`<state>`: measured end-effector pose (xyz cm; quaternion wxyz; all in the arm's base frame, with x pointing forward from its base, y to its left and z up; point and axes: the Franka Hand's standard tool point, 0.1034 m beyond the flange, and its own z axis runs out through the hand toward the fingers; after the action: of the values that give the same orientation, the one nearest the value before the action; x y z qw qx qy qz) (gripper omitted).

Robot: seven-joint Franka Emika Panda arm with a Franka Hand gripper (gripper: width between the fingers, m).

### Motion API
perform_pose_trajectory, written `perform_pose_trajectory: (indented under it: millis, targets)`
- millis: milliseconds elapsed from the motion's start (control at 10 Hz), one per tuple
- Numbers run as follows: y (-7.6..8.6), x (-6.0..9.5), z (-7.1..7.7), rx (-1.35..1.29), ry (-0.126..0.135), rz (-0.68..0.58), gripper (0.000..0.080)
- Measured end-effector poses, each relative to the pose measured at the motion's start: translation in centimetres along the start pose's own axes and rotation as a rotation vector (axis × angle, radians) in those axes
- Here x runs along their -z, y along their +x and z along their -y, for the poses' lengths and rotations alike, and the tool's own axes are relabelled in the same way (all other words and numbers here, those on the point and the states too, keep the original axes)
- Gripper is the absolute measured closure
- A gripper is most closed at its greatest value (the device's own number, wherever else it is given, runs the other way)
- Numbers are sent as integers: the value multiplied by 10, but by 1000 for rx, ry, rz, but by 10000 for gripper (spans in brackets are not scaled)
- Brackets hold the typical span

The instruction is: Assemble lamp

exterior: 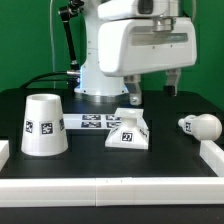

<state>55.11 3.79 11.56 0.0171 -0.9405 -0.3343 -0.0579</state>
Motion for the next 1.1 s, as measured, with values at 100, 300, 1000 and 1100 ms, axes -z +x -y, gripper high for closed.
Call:
perform_pose_trajectory:
  millis: [100, 300, 1000, 1100]
  targets:
    - [3, -1, 0, -58, 0, -2, 100]
    - [3, -1, 1, -193, 3, -2, 100]
    - [-60, -9, 41, -766, 15, 66, 100]
    - [-57, -9, 41, -843, 16, 64, 100]
